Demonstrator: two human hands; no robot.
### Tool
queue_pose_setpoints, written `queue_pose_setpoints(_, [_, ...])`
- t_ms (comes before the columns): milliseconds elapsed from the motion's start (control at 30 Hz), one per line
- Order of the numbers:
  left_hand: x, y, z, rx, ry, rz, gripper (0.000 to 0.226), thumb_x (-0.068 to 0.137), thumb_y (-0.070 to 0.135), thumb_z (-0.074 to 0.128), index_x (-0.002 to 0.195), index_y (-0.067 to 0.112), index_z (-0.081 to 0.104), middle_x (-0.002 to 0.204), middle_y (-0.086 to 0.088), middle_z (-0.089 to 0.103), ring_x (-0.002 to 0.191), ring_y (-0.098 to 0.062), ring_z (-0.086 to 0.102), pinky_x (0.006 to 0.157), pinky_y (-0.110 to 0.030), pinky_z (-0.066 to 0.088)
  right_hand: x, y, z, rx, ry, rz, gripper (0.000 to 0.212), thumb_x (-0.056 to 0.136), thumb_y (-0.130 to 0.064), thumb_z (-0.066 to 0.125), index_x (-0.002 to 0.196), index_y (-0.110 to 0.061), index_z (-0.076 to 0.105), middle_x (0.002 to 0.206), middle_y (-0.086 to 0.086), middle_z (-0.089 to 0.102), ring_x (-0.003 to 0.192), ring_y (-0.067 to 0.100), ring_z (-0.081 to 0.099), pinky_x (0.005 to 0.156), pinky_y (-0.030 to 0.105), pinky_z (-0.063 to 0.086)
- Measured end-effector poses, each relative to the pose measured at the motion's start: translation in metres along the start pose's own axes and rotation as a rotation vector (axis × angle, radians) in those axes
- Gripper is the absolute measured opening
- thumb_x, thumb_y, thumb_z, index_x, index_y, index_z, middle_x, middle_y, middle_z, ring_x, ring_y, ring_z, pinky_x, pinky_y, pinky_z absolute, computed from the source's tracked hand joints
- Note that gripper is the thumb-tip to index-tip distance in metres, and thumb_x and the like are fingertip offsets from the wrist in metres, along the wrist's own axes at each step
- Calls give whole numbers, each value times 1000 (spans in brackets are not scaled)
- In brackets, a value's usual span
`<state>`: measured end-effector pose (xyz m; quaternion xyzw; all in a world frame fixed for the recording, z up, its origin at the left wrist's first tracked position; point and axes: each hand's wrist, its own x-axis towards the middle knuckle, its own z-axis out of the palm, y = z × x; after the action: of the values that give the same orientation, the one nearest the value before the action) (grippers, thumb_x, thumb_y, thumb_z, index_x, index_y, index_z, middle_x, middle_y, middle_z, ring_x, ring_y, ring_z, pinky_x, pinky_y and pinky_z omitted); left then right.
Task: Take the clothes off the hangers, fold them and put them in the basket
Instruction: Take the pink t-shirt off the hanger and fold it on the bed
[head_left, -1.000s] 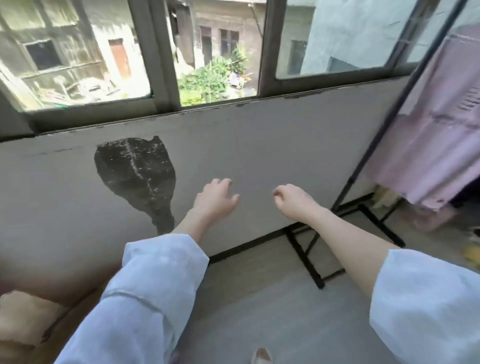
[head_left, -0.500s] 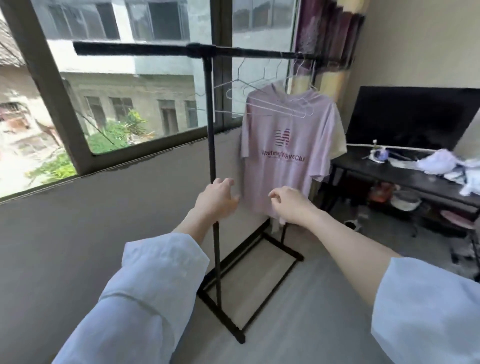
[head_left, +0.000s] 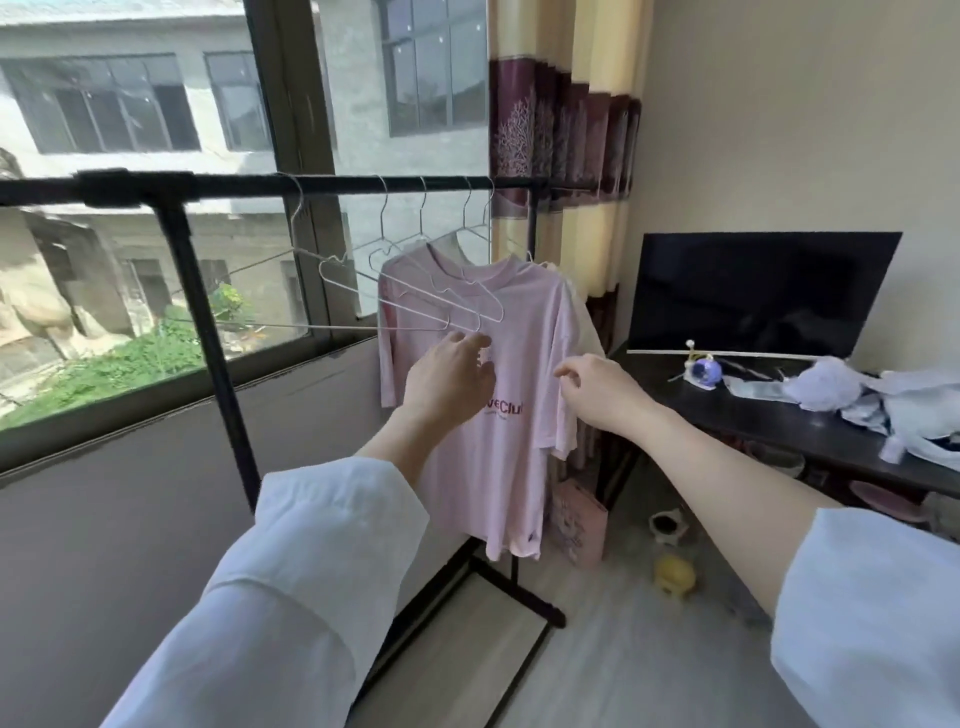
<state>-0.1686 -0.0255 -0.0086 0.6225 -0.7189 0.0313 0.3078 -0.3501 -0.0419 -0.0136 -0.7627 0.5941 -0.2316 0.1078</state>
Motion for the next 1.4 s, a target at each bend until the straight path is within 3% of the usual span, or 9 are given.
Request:
queue_pose_setpoints(167, [94, 15, 29, -27, 253, 139, 32, 92, 21, 45, 121, 18, 59, 119, -2, 60, 108, -22, 57, 79, -34, 48, 89, 39, -11, 37, 95, -23, 37, 96, -15, 34, 126, -11, 55, 133, 8, 51, 117, 23, 50, 93, 33, 43])
queue_pose_setpoints(500, [285, 16, 102, -232, 74, -252, 31, 91, 13, 44, 112, -8, 53, 115, -24, 58, 107, -36, 53, 87, -38, 42, 260, 101, -21, 117, 63, -21, 38, 96, -26, 38, 131, -15, 47, 130, 8, 49, 113, 25, 52, 90, 35, 44])
queue_pose_setpoints(600, [309, 16, 121, -316, 92, -388, 33, 93, 11, 43, 111, -14, 55, 117, -28, 58, 109, -38, 54, 88, -37, 43, 289, 121, -8, 84, -57, -36, 28, 94, -35, 45, 102, -12, 58, 103, 5, 59, 93, 23, 57, 77, 35, 45])
queue_pose_setpoints(733, [332, 12, 143, -371, 164, -481, 36, 94, 17, 42, 104, -12, 59, 109, -29, 62, 104, -39, 57, 82, -36, 44, 307, 133, 4, 89, -141, -138, 34, 97, -24, 37, 63, -25, 43, 66, -3, 50, 64, 17, 50, 55, 30, 36])
queue_pose_setpoints(933, [352, 2, 151, -421, 260, -612, 35, 94, 23, 43, 80, -1, 65, 93, -26, 66, 93, -36, 61, 79, -35, 46, 326, 155, 1, 134, -199, -290, 38, 101, -32, 30, 66, -23, 42, 72, 1, 53, 77, 26, 54, 71, 38, 44])
queue_pose_setpoints(1100, [360, 3, 150, -498, 321, -716, 32, 84, 10, 47, 53, 14, 40, 54, -6, 39, 59, -23, 41, 55, -28, 30, 336, 171, 13, 136, 118, -385, 26, 97, -18, 36, 97, -11, 60, 90, 15, 66, 84, 35, 60, 68, 40, 46])
queue_pose_setpoints(1200, [365, 2, 152, -576, 334, -736, 29, 86, 13, 49, 57, 12, 48, 61, -9, 47, 67, -26, 51, 63, -33, 48, 342, 174, 15, 341, 314, -351, 21, 93, -7, 38, 89, -7, 58, 76, 11, 64, 73, 32, 57, 65, 40, 48])
queue_pose_setpoints(1300, [370, 0, 159, -672, 348, -754, 25, 88, 15, 55, 64, 8, 54, 71, -13, 54, 79, -29, 59, 78, -44, 56, 342, 158, 6, 690, 406, -259, 28, 99, -14, 38, 81, -5, 56, 66, 3, 55, 64, 18, 49, 57, 19, 37])
queue_pose_setpoints(1400, [372, -3, 160, -739, 342, -753, 25, 86, 21, 60, 66, 6, 58, 80, -18, 63, 87, -33, 66, 80, -50, 56, 348, 136, -8, 1156, 389, 9, 27, 100, -17, 36, 87, -13, 59, 77, -5, 57, 79, 12, 53, 69, 12, 42])
